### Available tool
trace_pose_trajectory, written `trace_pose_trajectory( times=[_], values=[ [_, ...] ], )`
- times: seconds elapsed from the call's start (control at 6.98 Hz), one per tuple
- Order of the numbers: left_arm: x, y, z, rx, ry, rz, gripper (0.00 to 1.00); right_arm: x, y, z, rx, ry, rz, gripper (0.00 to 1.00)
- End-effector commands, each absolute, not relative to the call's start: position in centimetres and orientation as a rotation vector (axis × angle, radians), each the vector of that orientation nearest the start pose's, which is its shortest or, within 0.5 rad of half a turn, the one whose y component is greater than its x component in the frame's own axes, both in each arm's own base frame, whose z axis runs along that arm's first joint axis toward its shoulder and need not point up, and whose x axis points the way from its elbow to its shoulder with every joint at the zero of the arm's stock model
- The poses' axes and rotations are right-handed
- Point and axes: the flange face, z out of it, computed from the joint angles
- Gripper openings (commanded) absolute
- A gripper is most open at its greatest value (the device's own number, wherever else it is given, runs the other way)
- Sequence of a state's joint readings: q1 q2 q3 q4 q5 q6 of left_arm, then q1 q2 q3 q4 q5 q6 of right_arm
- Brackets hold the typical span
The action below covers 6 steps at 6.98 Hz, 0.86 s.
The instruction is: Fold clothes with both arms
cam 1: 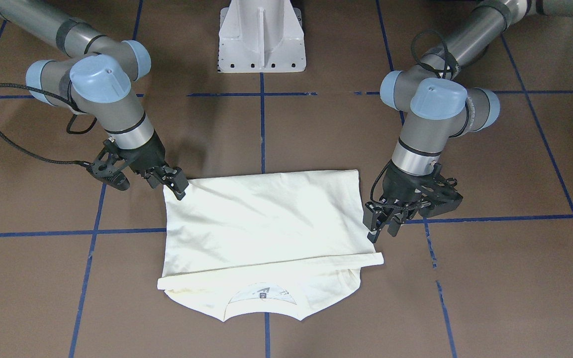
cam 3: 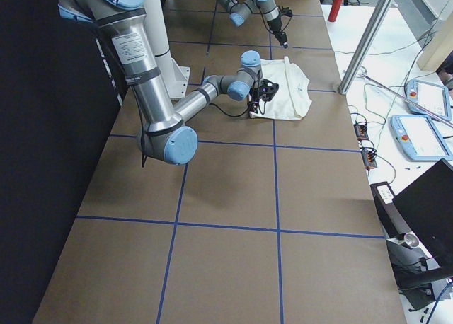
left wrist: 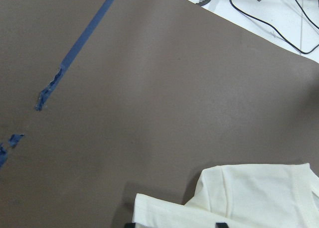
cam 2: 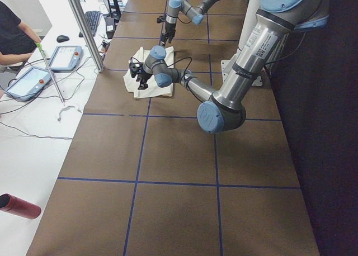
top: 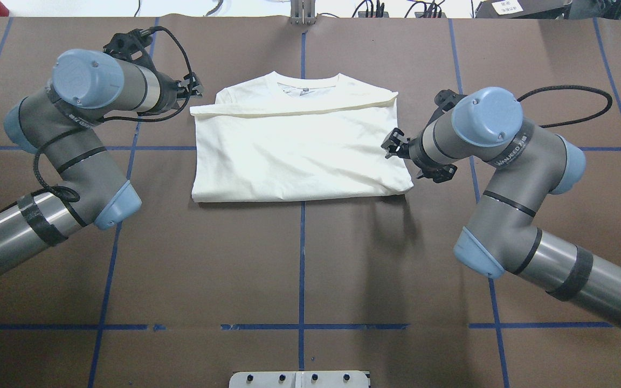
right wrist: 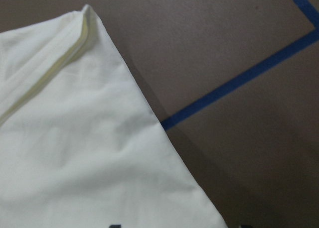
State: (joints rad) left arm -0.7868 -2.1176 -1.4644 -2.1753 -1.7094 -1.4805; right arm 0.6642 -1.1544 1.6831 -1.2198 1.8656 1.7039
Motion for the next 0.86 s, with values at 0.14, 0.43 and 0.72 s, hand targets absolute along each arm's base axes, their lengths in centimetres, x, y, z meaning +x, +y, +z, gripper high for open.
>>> trace_pose_trajectory(
  times=[0.14, 0.43, 0.72],
  values=[
    [42.1, -58.6, 32.4, 0.331, 1.008, -0.551, 0.62, -47.1, -45.5, 34.9, -0.007, -0.897, 0.617, 0.83],
    [42.1, -58.6, 32.3, 0.331, 1.009, -0.551, 0.62, -47.8, -45.8, 36.0, -0.012, -0.873, 0.623, 0.56],
    [42.2, -58.7, 32.5, 0.331, 1.006, -0.550, 0.62, -47.5, -45.6, 37.0, -0.019, -0.862, 0.626, 0.00]
  ],
)
